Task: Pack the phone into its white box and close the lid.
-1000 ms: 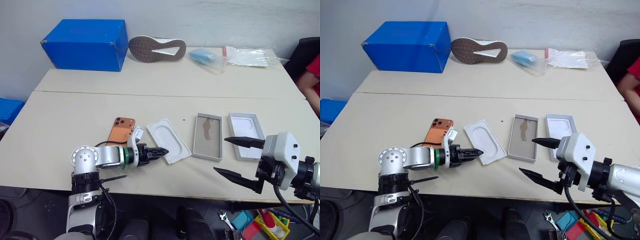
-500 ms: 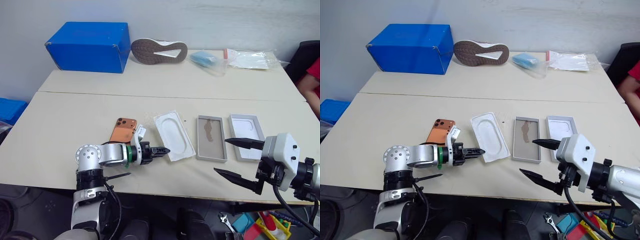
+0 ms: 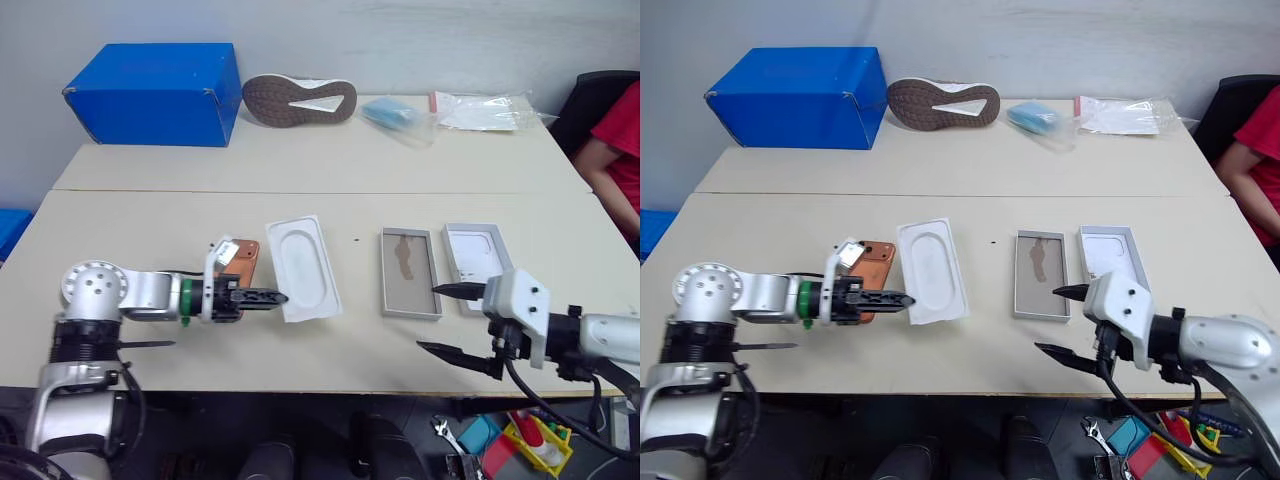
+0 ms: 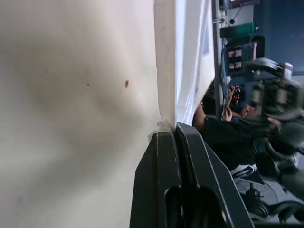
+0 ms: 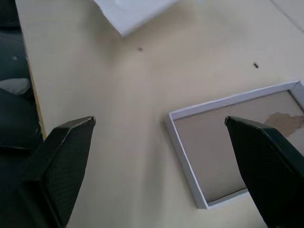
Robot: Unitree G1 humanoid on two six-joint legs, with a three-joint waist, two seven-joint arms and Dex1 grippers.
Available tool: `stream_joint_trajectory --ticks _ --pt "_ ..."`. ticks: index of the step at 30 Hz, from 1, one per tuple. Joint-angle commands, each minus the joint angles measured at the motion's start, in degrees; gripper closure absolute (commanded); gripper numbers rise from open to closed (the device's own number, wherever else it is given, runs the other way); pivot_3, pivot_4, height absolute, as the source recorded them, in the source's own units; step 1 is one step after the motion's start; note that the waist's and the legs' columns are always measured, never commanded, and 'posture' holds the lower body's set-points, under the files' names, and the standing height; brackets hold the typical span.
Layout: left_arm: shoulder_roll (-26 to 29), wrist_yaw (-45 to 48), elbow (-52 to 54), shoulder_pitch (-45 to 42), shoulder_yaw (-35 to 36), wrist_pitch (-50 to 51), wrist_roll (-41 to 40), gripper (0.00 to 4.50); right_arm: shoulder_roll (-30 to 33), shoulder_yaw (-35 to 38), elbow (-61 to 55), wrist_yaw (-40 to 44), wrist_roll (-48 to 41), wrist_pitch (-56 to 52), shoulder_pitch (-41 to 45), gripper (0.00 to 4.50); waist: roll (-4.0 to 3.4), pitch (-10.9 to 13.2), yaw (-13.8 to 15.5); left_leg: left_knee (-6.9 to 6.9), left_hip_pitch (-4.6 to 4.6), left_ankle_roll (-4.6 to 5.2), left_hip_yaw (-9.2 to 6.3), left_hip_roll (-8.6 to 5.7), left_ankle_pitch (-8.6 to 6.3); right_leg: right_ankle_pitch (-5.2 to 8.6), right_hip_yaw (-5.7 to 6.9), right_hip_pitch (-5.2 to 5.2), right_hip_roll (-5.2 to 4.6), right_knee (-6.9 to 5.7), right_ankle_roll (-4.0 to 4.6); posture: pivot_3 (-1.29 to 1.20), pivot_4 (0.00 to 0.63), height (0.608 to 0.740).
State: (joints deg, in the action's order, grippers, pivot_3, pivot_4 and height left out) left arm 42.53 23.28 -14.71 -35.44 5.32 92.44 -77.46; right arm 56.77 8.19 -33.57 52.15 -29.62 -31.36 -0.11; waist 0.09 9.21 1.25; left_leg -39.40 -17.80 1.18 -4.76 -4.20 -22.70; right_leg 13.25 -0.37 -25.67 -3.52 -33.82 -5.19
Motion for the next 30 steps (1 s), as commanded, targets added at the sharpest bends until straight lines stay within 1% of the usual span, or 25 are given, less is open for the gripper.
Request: stream_joint_trajectory --ticks 1,3,6,7,11,12,15,17,21,25,28,30 --pt "3.91 12.92 1.19 -1.83 -2.36 -0.99 3.9 4.49 -0.8 -6.29 6.08 1.19 4.57 1.41 5.92 0.0 -0.05 0.02 0.13 0.0 -0.09 0.02 -0.02 -0.01 0.02 0.0 0.02 -0.06 -0.01 0.01 0.0 0.0 0.15 0.74" --pt "6.55 20.02 2.88 -1.69 -4.59 -3.13 6.71 4.49 -1.51 -10.16 9.96 2.59 7.06 2.48 9.29 0.0 -0.06 0.03 0.14 0.0 -0.25 0.03 -0.06 -0.01 0.03 0.0 0.05 -0.2 -0.03 0.02 0.01 0.0 0.15 0.74" --pt "8.62 27.93 4.04 -1.77 -7.37 -6.15 10.43 4.5 -2.59 -14.51 14.76 5.34 9.86 5.04 12.03 0.64 -0.06 0.04 0.13 0.02 -0.69 0.03 -0.05 -0.05 0.09 0.0 0.05 -0.68 -0.07 -0.03 0.01 0.0 0.15 0.74" --pt "8.95 29.63 4.03 -1.87 -7.86 -6.73 11.37 4.5 -2.81 -15.62 15.98 6.14 10.79 5.97 12.55 0.94 -0.06 0.04 0.11 0.02 -0.82 0.03 -0.05 -0.05 0.1 0.0 0.05 -0.81 -0.07 -0.05 0.01 0.0 0.15 0.74" --pt "10.18 35.38 3.66 -1.97 -9.53 -9.31 15.73 4.5 -4.54 -18.71 20.76 7.63 14.24 9.79 14.42 2.44 -0.07 0.05 0.03 0.02 -1.0 0.05 -0.06 -0.05 0.12 0.0 0.08 -0.95 -0.07 -0.05 0.0 0.0 0.15 0.74" --pt "10.47 36.76 3.32 -2.0 -9.96 -9.92 16.8 4.5 -5.05 -19.11 21.78 7.7 14.9 10.6 14.88 2.73 -0.08 0.05 -0.04 0.01 -1.02 0.05 -0.07 -0.04 0.12 0.0 0.1 -0.96 -0.06 -0.04 0.0 0.0 0.15 0.74" --pt "10.95 40.51 2.72 -2.04 -10.94 -11.99 19.54 4.5 -6.04 -19.68 23.38 9.42 15.6 12.89 15.84 3.85 -0.08 0.05 -0.21 0.01 -1.01 0.05 -0.06 -0.04 0.12 0.0 0.08 -0.95 -0.06 -0.04 0.01 0.0 0.15 0.74" --pt "11.03 42.35 2.64 -2.07 -11.39 -13.41 21.34 4.5 -6.7 -19.75 23.16 11.02 15.02 13.24 16.42 4.46 -0.08 0.05 -0.17 0.01 -1.02 0.05 -0.08 -0.03 0.12 0.0 0.1 -0.96 -0.06 -0.04 0.0 0.0 0.15 0.74" --pt "10.68 44.0 1.96 -2.65 -11.41 -13.8 23.7 4.5 -6.87 -19.63 15.28 14.39 11.26 10.37 16.48 4.46 -0.1 0.07 -0.13 0.01 -1.07 0.06 -0.1 -0.03 0.12 0.0 0.1 -0.97 -0.06 -0.08 0.0 0.0 0.15 0.74" --pt "10.21 45.36 1.87 -3.73 -11.84 -13.11 25.07 4.5 -7.74 -20.38 7.12 13.21 8.61 4.41 16.07 4.46 -0.1 0.07 -0.03 -0.03 -1.17 0.06 -0.22 -0.01 0.12 -0.01 0.19 -1.0 -0.06 -0.13 0.0 0.0 0.15 0.74" --pt "9.54 46.13 2.6 -5.03 -12.75 -11.55 25.32 4.5 -9.46 -23.76 5.06 9.44 12.26 2.75 15.54 4.46 -0.1 0.07 0.06 -0.11 -1.27 0.07 -0.3 -0.03 0.12 -0.01 0.26 -1.01 -0.08 -0.11 0.0 0.0 0.15 0.74" --pt "9.36 46.69 3.07 -5.55 -13.24 -10.6 25.4 4.5 -9.67 -26.13 6.39 7.91 16.59 5.15 14.94 4.46 -0.09 0.06 0.13 -0.19 -1.34 0.08 -0.34 -0.04 0.11 -0.02 0.28 -1.01 -0.08 -0.12 -0.02 0.0 0.15 0.74"
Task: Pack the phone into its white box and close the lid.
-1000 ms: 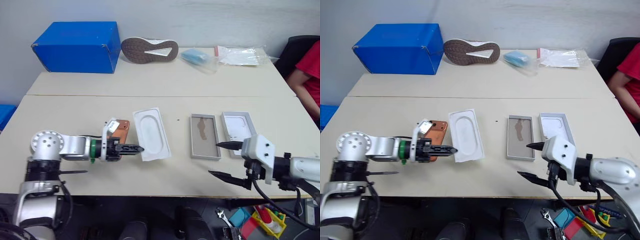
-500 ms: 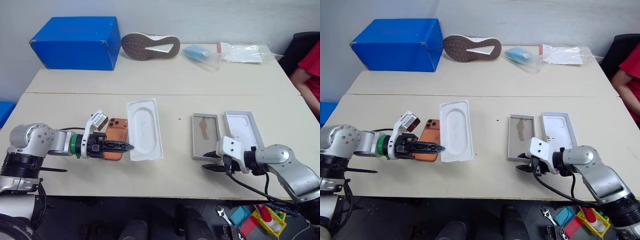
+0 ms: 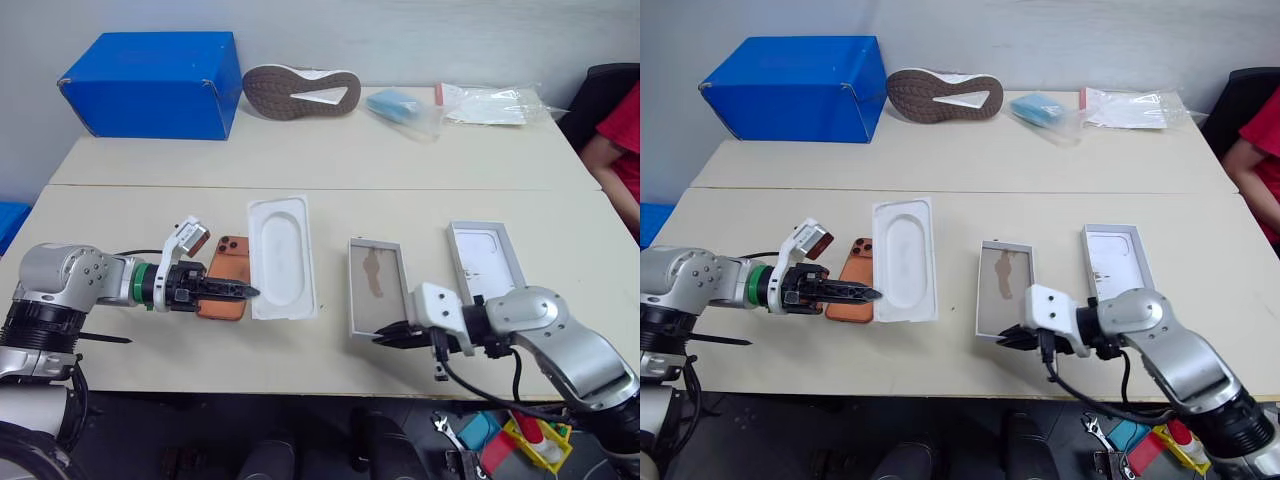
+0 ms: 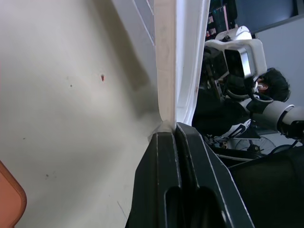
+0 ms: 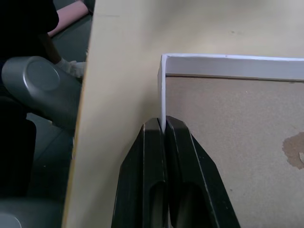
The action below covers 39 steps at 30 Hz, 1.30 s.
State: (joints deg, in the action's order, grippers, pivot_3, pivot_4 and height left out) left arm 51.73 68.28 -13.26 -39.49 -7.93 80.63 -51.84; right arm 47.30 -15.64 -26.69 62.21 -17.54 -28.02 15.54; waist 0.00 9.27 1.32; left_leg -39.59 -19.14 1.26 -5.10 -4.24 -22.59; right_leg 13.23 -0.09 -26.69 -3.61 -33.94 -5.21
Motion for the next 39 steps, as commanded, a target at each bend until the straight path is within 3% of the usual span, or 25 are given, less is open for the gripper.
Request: stream_joint_trajectory --ticks 1,6,12,19,22,26,32,39 --pt "0.07 1.89 1.79 -1.64 -0.1 1.44 -0.07 4.5 -0.1 -3.13 0.14 -2.4 6.13 3.1 -0.97 4.46 0.0 0.0 0.11 -0.03 -0.04 0.01 -0.03 -0.02 0.0 0.0 0.02 0.0 -0.01 0.0 0.0 0.0 0.15 0.74" --pt "-0.62 2.55 2.0 -2.94 -1.37 2.38 0.91 4.5 -1.09 -4.67 2.38 -3.39 9.76 6.75 -1.98 4.46 0.0 0.0 0.02 -0.11 -0.05 0.04 -0.02 -0.07 -0.02 -0.01 0.01 0.0 -0.02 -0.02 -0.03 0.0 0.15 0.74" --pt "-3.74 1.81 1.09 -5.23 -2.83 3.68 1.81 4.5 -2.31 -3.21 1.15 -3.98 8.1 4.77 -3.47 4.46 0.01 0.0 0.01 -0.19 -0.04 0.03 -0.03 -0.05 -0.02 -0.01 0.03 0.0 -0.01 -0.11 -0.03 0.0 0.15 0.74" --pt "-10.67 -2.61 0.29 -7.49 -2.7 6.71 2.85 4.5 -0.42 5.93 -9.98 -5.24 0.52 -1.36 -10.46 2.25 0.01 0.0 0.19 -0.26 -0.07 0.04 -0.04 -0.06 -0.03 -0.02 0.02 0.0 -0.01 -0.14 -0.03 0.0 0.15 0.74" --pt "-12.92 -4.88 0.26 -7.79 -2.08 8.01 3.11 4.5 0.67 14.71 -15.85 -5.85 -5.62 -4.77 -14.99 1.24 0.01 0.0 0.26 -0.37 -0.13 0.06 -0.12 -0.06 -0.06 -0.03 0.05 0.05 -0.02 -0.12 -0.06 0.0 0.15 0.74" --pt "-17.49 -8.98 0.05 -8.09 -1.25 10.08 3.43 4.5 1.55 33.21 -22.54 -4.96 -15.61 -8.86 -23.54 0.04 0.01 0.0 0.47 -0.37 -0.1 0.07 -0.13 -0.06 -0.06 -0.04 0.05 0.1 -0.02 -0.12 -0.07 0.0 0.15 0.74" --pt "-24.23 -17.86 -0.8 -8.49 -1.95 11.87 3.72 4.5 2.24 52.87 -25.96 -4.81 -23.07 -12.64 -33.71 0.04 0.05 0.0 0.98 -0.42 -0.06 0.1 -0.16 -0.06 -0.08 -0.07 0.02 0.21 -0.03 -0.1 -0.13 0.0 0.15 0.74" --pt "-29.15 -26.82 -3.08 -8.0 0.71 11.87 2.84 4.5 1.51 56.67 -28.19 -8.32 -24.78 -12.83 -37.97 0.04 0.06 0.0 0.82 -0.43 0.03 0.06 -0.09 -0.05 -0.06 -0.08 -0.07 0.16 -0.02 -0.1 -0.14 0.0 0.15 0.74"
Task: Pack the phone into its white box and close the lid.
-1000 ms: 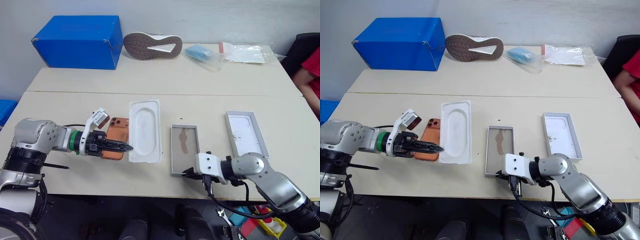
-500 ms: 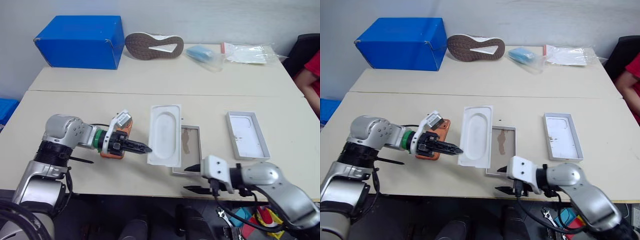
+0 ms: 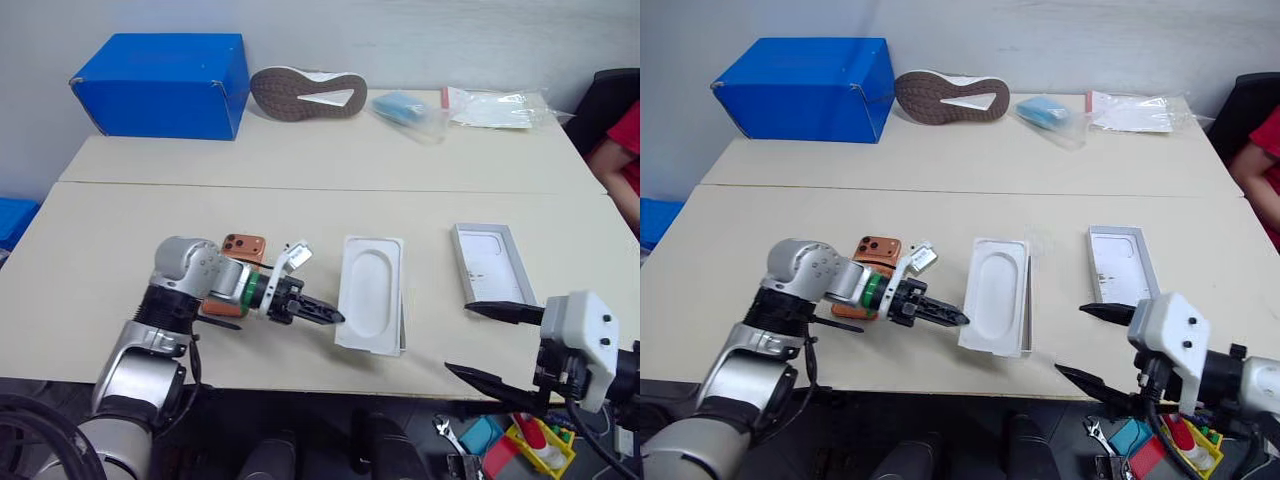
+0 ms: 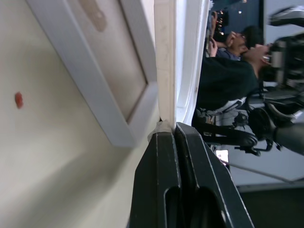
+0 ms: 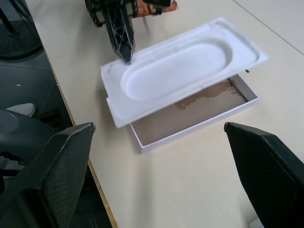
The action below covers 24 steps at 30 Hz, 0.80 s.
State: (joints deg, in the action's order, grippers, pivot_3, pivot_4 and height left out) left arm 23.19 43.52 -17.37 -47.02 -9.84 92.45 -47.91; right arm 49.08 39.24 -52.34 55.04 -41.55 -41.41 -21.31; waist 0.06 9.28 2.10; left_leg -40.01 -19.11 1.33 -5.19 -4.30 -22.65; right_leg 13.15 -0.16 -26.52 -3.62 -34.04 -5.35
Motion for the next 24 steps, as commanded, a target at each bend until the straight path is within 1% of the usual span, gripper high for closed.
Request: stream_joint_trajectory --ticks 1,5,10,16,24 --pt "-1.5 -3.17 1.87 0.02 4.14 0.04 -0.41 4.5 -0.43 1.75 -2.85 -1.55 -0.79 0.83 -1.75 0.04 0.0 0.0 0.04 0.0 0.0 -0.01 0.0 0.0 0.0 0.0 0.0 -0.01 0.0 -0.01 0.0 0.0 0.15 0.74" --pt "-2.6 -5.45 2.23 0.72 5.17 0.05 0.23 4.5 -0.49 1.94 -3.49 -3.03 -1.36 1.24 -2.93 0.04 0.0 0.0 0.43 -0.03 0.0 -0.01 0.02 -0.02 0.0 0.0 -0.01 0.01 -0.02 -0.01 0.0 0.0 0.15 0.74" --pt "-5.08 -10.46 -2.17 -0.99 5.06 0.05 -2.49 4.5 -0.32 2.33 -3.69 -3.71 -1.58 1.73 -4.06 0.04 0.02 0.01 1.03 -0.06 0.01 0.0 0.03 -0.03 0.0 0.0 0.0 0.02 -0.02 0.01 0.0 0.0 0.15 0.74" --pt "-4.45 -14.38 -3.61 -1.07 3.35 0.05 -7.31 4.5 0.13 2.65 -3.7 -3.82 -1.66 2.44 -4.83 0.04 0.02 0.01 0.98 -0.05 0.01 -0.01 0.03 -0.03 0.0 0.0 -0.01 0.01 -0.02 0.0 0.0 0.0 0.15 0.74" --pt "-5.6 -18.38 -6.14 -2.58 2.31 0.05 -10.95 4.5 0.69 1.81 -3.16 -3.98 -1.25 2.66 -4.19 0.04 0.02 0.01 1.01 -0.06 0.03 -0.01 0.03 -0.04 0.0 0.0 -0.01 0.01 -0.02 -0.01 0.0 0.0 0.15 0.74"
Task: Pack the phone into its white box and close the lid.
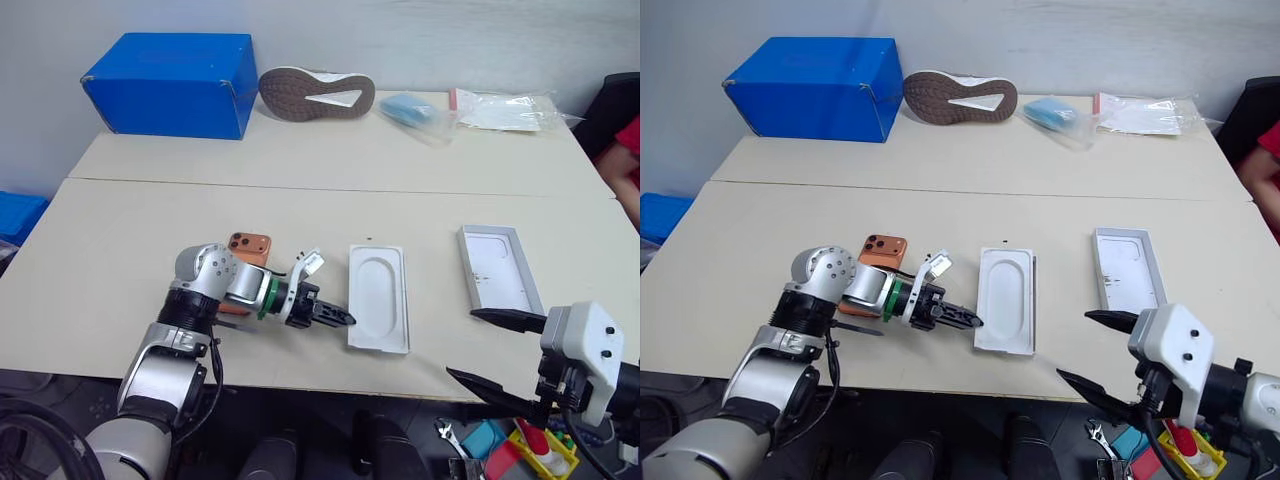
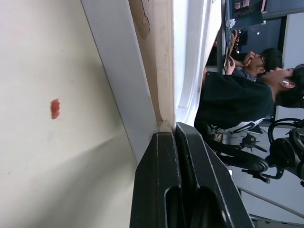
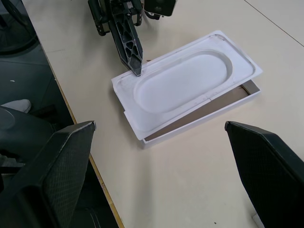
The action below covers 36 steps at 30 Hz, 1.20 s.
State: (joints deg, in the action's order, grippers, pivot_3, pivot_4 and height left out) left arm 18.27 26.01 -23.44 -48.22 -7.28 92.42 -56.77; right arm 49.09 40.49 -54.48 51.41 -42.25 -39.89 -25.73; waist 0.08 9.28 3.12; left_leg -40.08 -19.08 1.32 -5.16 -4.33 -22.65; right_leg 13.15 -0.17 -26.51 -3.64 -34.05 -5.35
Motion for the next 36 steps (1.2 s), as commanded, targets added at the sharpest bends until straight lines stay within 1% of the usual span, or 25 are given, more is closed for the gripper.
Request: stream_joint_trajectory --ticks 1,7,9,10,12,13,17,18,21,24,25,28,33,35,36 --pt "-0.8 -1.12 -0.09 -1.52 -0.36 0.08 -2.03 4.5 0.68 0.32 -1.0 -0.43 -0.5 1.16 0.35 0.04 0.0 0.0 -0.02 0.0 0.0 0.0 0.0 0.0 0.0 0.0 0.0 0.0 0.0 0.0 0.0 0.0 0.15 0.74" --pt "-1.35 -2.02 -1.74 -2.7 -0.18 0.08 -2.97 4.5 0.64 -0.61 -1.17 -1.06 -0.42 1.19 0.7 0.04 0.0 0.0 -0.05 0.0 0.01 -0.01 0.01 0.0 0.01 0.0 0.0 0.0 0.01 -0.01 0.0 0.0 0.15 0.74" --pt "-1.3 -2.17 -1.82 -2.85 -0.16 0.08 -3.28 4.07 0.58 -0.75 -1.25 -1.3 -0.5 1.18 0.69 0.0 0.0 0.0 -0.05 0.0 0.01 -0.01 0.01 0.0 0.01 0.0 0.0 0.0 0.01 -0.01 0.0 0.0 0.15 0.74" --pt "-1.28 -2.26 -1.75 -2.88 -0.09 0.08 -3.34 3.93 0.53 -0.81 -1.31 -1.4 -0.52 1.18 0.65 0.0 0.0 0.0 -0.05 0.0 0.01 -0.02 0.01 0.0 0.01 0.0 0.0 0.0 0.01 -0.01 0.0 0.0 0.15 0.74" --pt "-0.93 -2.37 -1.73 -3.01 -0.16 0.08 -3.85 3.35 0.38 -0.88 -1.41 -1.48 -0.41 1.27 0.4 0.0 0.0 0.0 -0.06 0.0 0.01 -0.02 0.01 0.0 0.01 0.0 0.0 0.0 0.0 -0.01 0.0 0.0 0.15 0.74" --pt "-0.71 -2.39 -1.57 -3.03 -0.23 0.08 -4.08 3.15 0.32 -0.87 -1.43 -1.49 -0.35 1.32 0.27 0.0 0.0 0.0 -0.05 0.0 0.01 -0.02 0.01 0.0 0.01 0.0 -0.01 0.0 0.0 -0.01 0.0 0.0 0.15 0.74" --pt "0.85 -2.14 -0.53 -3.13 -0.74 0.08 -6.16 1.93 0.26 -0.94 -1.44 -1.51 -0.13 1.52 -0.15 0.0 0.0 -0.01 -0.07 0.0 0.02 -0.02 0.01 0.0 0.01 0.0 0.0 0.0 0.0 -0.02 0.0 0.0 0.15 0.74" --pt "1.56 -1.86 -0.33 -3.31 -0.83 0.08 -7.08 1.6 0.26 -1.05 -1.39 -1.55 -0.05 1.58 -0.17 0.0 0.0 -0.01 -0.08 -0.01 0.03 -0.02 0.01 0.0 0.01 0.0 -0.01 0.0 0.0 -0.02 0.0 0.0 0.15 0.74" --pt "4.0 -0.49 0.72 -3.7 -1.29 0.08 -9.04 0.95 0.38 -1.37 -1.22 -1.68 0.01 1.7 -0.04 0.0 0.0 -0.01 -0.26 0.0 0.04 -0.05 0.01 0.0 0.03 0.0 -0.01 0.0 0.01 -0.03 0.0 0.0 0.15 0.74" --pt "6.46 1.53 2.08 -4.06 -1.72 0.08 -10.14 0.19 0.56 -1.76 -0.81 -1.7 0.14 2.07 0.11 0.0 0.0 -0.01 -0.38 0.0 0.07 -0.08 0.02 0.01 0.03 0.0 -0.03 -0.01 0.02 -0.07 0.0 0.0 0.15 0.74" --pt "7.06 2.22 2.37 -4.25 -1.81 0.08 -10.52 0.03 0.61 -1.94 -0.67 -1.71 0.21 2.19 0.19 0.0 0.0 -0.01 -0.34 0.0 0.07 -0.08 0.02 0.01 0.03 0.0 -0.03 0.0 0.02 -0.07 0.0 0.0 0.15 0.74" --pt "8.18 4.54 4.23 -4.46 -1.92 0.08 -11.04 0.03 0.79 -2.66 -0.33 -1.69 0.57 2.52 0.52 0.0 0.0 -0.01 -0.24 0.0 0.06 -0.07 0.02 0.0 0.03 0.0 -0.03 0.0 0.01 -0.06 0.0 0.0 0.15 0.74" --pt "9.67 11.16 11.82 -3.1 -0.78 -0.22 -10.93 0.03 2.02 -6.08 0.55 -1.98 1.15 2.7 3.08 0.0 0.0 -0.01 -0.17 0.0 0.02 -0.06 0.02 -0.01 0.04 0.0 -0.02 -0.01 0.0 -0.05 0.0 0.0 0.15 0.74" --pt "11.32 14.73 15.26 -1.63 -1.17 -2.45 -9.67 0.42 2.82 -8.42 1.29 -2.17 1.62 2.56 4.75 0.0 0.0 -0.01 -0.27 0.0 0.02 -0.06 0.02 -0.01 0.04 0.0 -0.02 -0.01 0.0 -0.04 0.0 0.0 0.15 0.74" --pt "13.44 18.85 18.64 -0.35 -2.6 -6.27 -7.87 0.54 3.3 -10.01 1.89 -2.41 1.77 2.3 5.89 0.2 0.0 -0.01 -0.44 0.0 0.03 -0.07 0.02 0.0 0.04 0.0 -0.02 -0.01 0.01 -0.05 0.01 0.0 0.15 0.74"
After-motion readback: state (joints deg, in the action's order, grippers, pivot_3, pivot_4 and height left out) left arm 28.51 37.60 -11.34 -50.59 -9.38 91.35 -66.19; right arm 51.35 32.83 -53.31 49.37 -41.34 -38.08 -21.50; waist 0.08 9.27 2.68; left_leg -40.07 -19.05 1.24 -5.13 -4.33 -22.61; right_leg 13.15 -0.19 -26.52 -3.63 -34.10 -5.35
